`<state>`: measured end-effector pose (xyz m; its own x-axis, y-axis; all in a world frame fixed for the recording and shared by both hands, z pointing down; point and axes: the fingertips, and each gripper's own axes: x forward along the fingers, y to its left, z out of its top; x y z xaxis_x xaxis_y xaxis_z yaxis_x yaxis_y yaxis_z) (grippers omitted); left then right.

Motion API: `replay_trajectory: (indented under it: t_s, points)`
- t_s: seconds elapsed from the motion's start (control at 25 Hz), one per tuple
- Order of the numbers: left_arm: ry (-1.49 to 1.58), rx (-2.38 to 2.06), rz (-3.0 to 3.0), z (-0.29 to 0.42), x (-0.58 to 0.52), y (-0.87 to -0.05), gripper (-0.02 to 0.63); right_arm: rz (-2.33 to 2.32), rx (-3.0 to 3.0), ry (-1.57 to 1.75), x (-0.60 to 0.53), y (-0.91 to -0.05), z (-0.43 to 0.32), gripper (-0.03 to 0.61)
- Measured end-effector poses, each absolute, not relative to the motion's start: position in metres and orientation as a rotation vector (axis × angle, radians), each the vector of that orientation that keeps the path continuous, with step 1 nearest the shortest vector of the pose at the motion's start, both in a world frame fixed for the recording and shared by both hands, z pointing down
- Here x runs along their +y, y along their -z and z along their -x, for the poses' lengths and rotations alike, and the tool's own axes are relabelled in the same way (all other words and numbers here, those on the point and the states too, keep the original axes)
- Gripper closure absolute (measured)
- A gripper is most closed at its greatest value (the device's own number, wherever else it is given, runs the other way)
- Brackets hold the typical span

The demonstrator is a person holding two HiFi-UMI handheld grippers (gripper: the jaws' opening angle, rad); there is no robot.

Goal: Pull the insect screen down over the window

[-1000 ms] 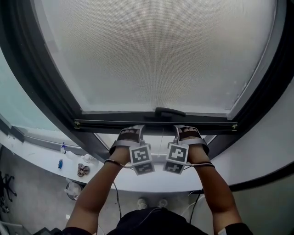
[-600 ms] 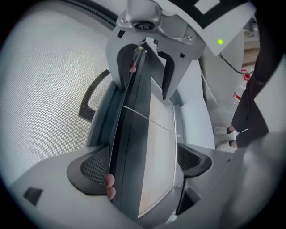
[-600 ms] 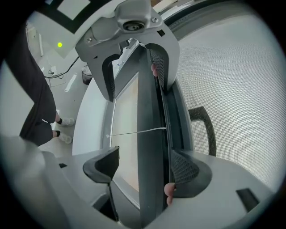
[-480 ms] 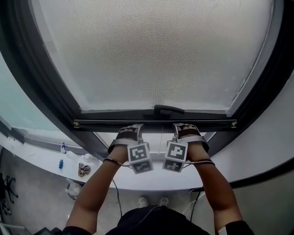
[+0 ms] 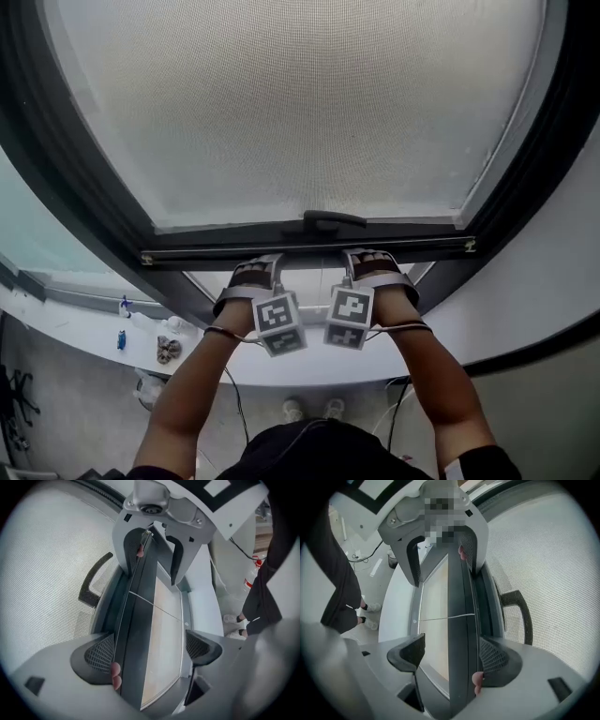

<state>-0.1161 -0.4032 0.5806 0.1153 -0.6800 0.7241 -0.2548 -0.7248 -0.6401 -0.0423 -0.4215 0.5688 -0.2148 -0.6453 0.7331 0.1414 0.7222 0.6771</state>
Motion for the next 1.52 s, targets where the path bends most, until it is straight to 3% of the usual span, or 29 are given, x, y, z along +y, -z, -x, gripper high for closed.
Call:
replay_trajectory:
  t_s: [0.68, 0.76, 0.88, 1.0, 1.52]
  points:
    - [1.661, 0.913, 2.004, 0.117, -0.411, -0.581, 0.132, -0.469, -1.624, 0.777, -0.431, -0.569, 0.044, 0.213]
    - [1.668, 0.922, 1.926, 0.121, -0.416, -0.578, 0.156, -0.504, -1.625, 0.794, -0.434, -0.568, 0.047, 0.213]
    - [1.653, 0.957, 1.899, 0.123, -0.42, -0.57, 0.275, -0.531, -1.659, 0.788, -0.435, -0.563, 0.049, 0.245]
    - [1.62, 0.99, 2.007, 0.121, -0.421, -0.565, 0.276, -0.567, -1.718, 0.773, -0.438, -0.555, 0.051, 0.299]
    - [1.605, 1.014, 1.963, 0.122, -0.423, -0.561, 0.276, -0.59, -1.727, 0.817, -0.44, -0.552, 0.051, 0.298]
